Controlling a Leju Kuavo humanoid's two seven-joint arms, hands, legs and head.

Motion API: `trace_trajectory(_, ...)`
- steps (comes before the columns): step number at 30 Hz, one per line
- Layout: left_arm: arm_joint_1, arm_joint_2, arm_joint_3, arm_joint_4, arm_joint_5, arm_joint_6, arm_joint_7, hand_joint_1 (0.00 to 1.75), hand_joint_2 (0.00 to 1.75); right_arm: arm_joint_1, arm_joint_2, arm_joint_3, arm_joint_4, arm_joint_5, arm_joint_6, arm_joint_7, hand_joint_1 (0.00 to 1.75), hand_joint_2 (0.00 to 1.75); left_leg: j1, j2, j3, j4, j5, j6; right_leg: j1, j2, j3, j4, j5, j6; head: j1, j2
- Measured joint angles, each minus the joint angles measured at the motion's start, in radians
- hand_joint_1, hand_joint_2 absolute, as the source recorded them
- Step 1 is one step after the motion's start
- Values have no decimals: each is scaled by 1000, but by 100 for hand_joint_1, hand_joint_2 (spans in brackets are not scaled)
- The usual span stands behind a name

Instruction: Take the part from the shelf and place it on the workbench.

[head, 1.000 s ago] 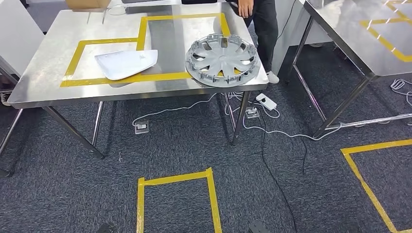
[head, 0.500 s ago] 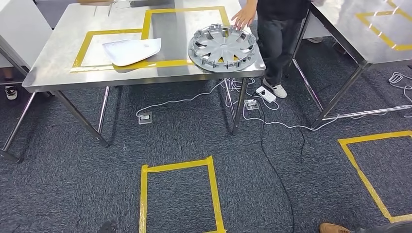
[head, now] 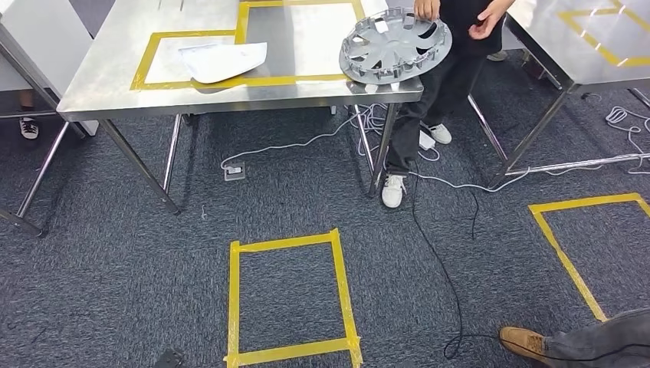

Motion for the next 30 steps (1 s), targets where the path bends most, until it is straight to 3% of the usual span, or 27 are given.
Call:
trace_trajectory(2, -3, 0, 0, 0, -12, -1, 2, 0, 0, 0, -2, -1, 3, -9, -3, -7, 0, 0, 4, 0, -4, -8, 24, -14, 5, 0, 2, -30, 7, -9, 4, 0)
trace_trajectory(3, -4, 0, 0, 1, -17, -3, 5, 0, 0, 2, -2, -1, 5, -14, -5, -11, 0, 0, 5, -2, -10, -8, 24, -20, 2, -2, -7, -34, 19, -15, 7, 0)
trace_trajectory(4, -5, 0, 0, 1, -22, -6, 8, 0, 0, 4, -2, -1, 6, -17, -6, -14, 0, 0, 6, -4, -19, 4, 3, -26, -2, -3, -16, -38, 33, -24, 8, 0)
trace_trajectory(5, -5, 0, 0, 2, -26, -8, 10, 0, 0, 6, -2, -2, 7, -20, -6, -16, 0, 0, 8, -6, -30, 35, -39, -32, -7, -5, -28, -42, 48, -32, 7, 0)
trace_trajectory(7, -6, 2, 0, 3, -31, -10, 13, 0, 0, 10, 0, -3, 8, -22, -6, -20, 0, 0, 14, -7, -57, 153, -151, -43, -9, -7, -53, -41, 74, -40, 6, 0)
trace_trajectory(8, -7, 3, 0, 3, -32, -11, 14, 0, 0, 12, 1, -3, 8, -23, -6, -21, 0, 0, 17, -6, -65, 218, -185, -49, -9, -7, -67, -39, 86, -38, 5, 0)
trace_trajectory(9, -8, 3, 0, 3, -33, -12, 15, 0, 0, 14, 2, -3, 9, -25, -6, -22, 0, 0, 20, -6, -65, 266, -193, -55, -10, -7, -82, -35, 97, -36, 5, 0)
trace_trajectory(10, -8, 4, 0, 3, -35, -12, 15, 0, 0, 15, 3, -3, 9, -26, -6, -23, 0, 0, 24, -6, -51, 285, -178, -59, -11, -8, -100, -28, 106, -32, 5, 0)
trace_trajectory(11, -9, 5, 0, 2, -38, -14, 15, 0, 0, 17, 4, -3, 10, -28, -6, -24, 0, 0, 27, -6, -19, 266, -151, -63, -13, -7, -119, -19, 114, -27, 5, 0)
trace_trajectory(12, -11, 6, 0, 2, -43, -14, 14, 0, 0, 17, 5, -3, 10, -29, -6, -24, 0, 0, 31, -6, 29, 213, -131, -67, -15, -7, -137, -8, 119, -22, 5, 0)
trace_trajectory(13, -14, 7, 0, 2, -48, -16, 11, 0, 0, 18, 5, -4, 10, -31, -6, -24, 0, 0, 32, -7, 84, 142, -131, -69, -16, -6, -153, 3, 123, -17, 4, 0)
trace_trajectory(14, -17, 8, 0, 2, -53, -17, 7, 0, 0, 18, 5, -4, 10, -32, -6, -25, 0, 0, 31, -9, 129, 78, -141, -65, -15, -6, -165, 12, 127, -11, 5, 0)
trace_trajectory(15, -20, 9, 0, 2, -58, -18, 2, 0, 0, 19, 5, -4, 10, -33, -6, -25, 0, 0, 28, -10, 155, 34, -158, -59, -13, -6, -171, 18, 132, -4, 6, 0)
trace_trajectory(16, -21, 9, 0, 2, -61, -19, -1, 0, 0, 19, 6, -4, 10, -35, -6, -26, 0, 0, 24, -11, 162, 14, -170, -49, -13, -6, -174, 19, 138, 3, 6, 0)
trace_trajectory(18, -23, 11, 0, 2, -63, -20, -3, 0, 0, 21, 6, -4, 10, -36, -6, -26, 0, 0, 20, -8, 151, 6, -159, -25, -15, -5, -179, 19, 148, 18, 7, 0)
trace_trajectory(19, -25, 11, 0, 2, -63, -20, -3, 0, 0, 23, 7, -4, 10, -37, -6, -26, 0, 0, 20, -5, 146, 4, -150, -13, -17, -4, -188, 31, 140, 20, 7, 0)
trace_trajectory(21, -26, 11, 0, 2, -64, -20, -4, 0, 0, 26, 7, -4, 10, -37, -6, -27, 0, 0, 20, -1, 130, -1, -129, 4, -20, -2, -229, 119, 84, 13, 7, 0)
trace_trajectory(23, -26, 11, 0, 2, -64, -20, -4, 0, 0, 28, 6, -4, 10, -37, -6, -27, 0, 0, 16, 0, 109, 0, -113, 9, -20, -1, -279, 263, 9, 8, 7, 0)
trace_trajectory(24, -26, 11, 0, 2, -65, -21, -4, 0, 0, 29, 5, -4, 10, -37, -6, -27, 0, 0, 14, 0, 101, 1, -106, 9, -20, -1, -289, 311, -13, 9, 7, 0)
trace_trajectory(25, -26, 11, 0, 2, -65, -21, -4, 0, 0, 30, 5, -4, 10, -37, -6, -27, 0, 0, 12, -1, 95, 2, -101, 8, -20, -1, -277, 317, -19, 14, 7, 0)
trace_trajectory(26, -26, 11, 0, 2, -67, -22, -4, 0, 0, 30, 5, -4, 10, -37, -6, -27, 0, 0, 11, -1, 91, 2, -96, 7, -20, -1, -243, 278, -9, 19, 7, 0)
trace_trajectory(28, -26, 10, 0, 2, -69, -26, -5, 0, 0, 28, 4, -4, 10, -37, -5, -27, 0, 0, 8, -3, 88, 4, -90, 3, -18, -1, -139, 122, 26, 24, 7, 0)
trace_trajectory(30, -25, 9, 0, 2, -67, -25, -6, 0, 0, 25, 4, -3, 11, -36, -2, -26, 0, 0, 4, -2, 82, 8, -87, -4, -13, -1, -76, 14, 48, 18, 7, 0)
